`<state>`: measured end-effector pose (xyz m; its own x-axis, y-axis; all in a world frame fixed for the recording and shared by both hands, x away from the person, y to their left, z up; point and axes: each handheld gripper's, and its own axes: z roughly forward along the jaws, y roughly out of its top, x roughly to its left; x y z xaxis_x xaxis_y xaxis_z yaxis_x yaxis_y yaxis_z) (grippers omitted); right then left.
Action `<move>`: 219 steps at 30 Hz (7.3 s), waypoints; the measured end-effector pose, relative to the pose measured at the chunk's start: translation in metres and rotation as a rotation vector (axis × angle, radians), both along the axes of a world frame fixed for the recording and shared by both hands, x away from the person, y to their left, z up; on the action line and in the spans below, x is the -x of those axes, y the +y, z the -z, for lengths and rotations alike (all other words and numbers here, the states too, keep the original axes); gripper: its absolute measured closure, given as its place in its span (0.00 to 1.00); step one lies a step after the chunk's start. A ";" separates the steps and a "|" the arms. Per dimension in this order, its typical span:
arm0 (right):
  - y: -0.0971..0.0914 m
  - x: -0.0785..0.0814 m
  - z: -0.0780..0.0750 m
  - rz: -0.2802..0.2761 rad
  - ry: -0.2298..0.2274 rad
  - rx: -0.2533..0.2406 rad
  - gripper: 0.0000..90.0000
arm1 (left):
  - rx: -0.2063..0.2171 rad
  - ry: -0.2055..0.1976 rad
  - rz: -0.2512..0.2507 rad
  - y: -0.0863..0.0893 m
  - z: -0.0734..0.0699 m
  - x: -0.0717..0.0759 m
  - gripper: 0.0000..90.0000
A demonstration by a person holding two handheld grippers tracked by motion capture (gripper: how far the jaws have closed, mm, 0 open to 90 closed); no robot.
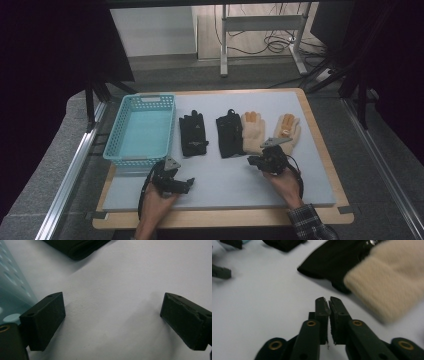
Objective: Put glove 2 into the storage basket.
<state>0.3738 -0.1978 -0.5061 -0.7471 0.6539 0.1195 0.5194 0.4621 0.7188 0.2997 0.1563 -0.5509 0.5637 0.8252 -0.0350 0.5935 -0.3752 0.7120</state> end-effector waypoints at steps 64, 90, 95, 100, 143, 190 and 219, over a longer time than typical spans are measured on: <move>0.080 -0.125 0.008 0.127 0.039 0.075 0.92 | 0.001 -0.003 0.003 0.000 0.000 0.000 0.08; 0.073 -0.012 -0.055 0.007 0.003 -0.071 0.92 | -0.005 -0.003 0.004 0.000 0.000 0.000 0.08; 0.068 0.010 -0.047 0.023 0.007 -0.076 0.91 | -0.001 -0.004 0.001 0.000 0.000 0.000 0.08; 0.062 0.033 -0.020 0.045 0.002 -0.063 0.91 | -0.002 -0.002 0.001 0.000 0.000 0.001 0.08; 0.161 -0.091 -0.002 -0.101 0.029 0.006 0.60 | -0.008 -0.002 0.007 0.000 0.000 0.001 0.08; 0.198 -0.109 0.005 -0.061 0.021 0.031 0.72 | -0.008 -0.004 0.007 0.000 0.000 0.001 0.08; 0.207 -0.113 0.015 0.009 0.032 0.036 0.97 | -0.010 -0.006 0.009 0.000 0.000 0.001 0.08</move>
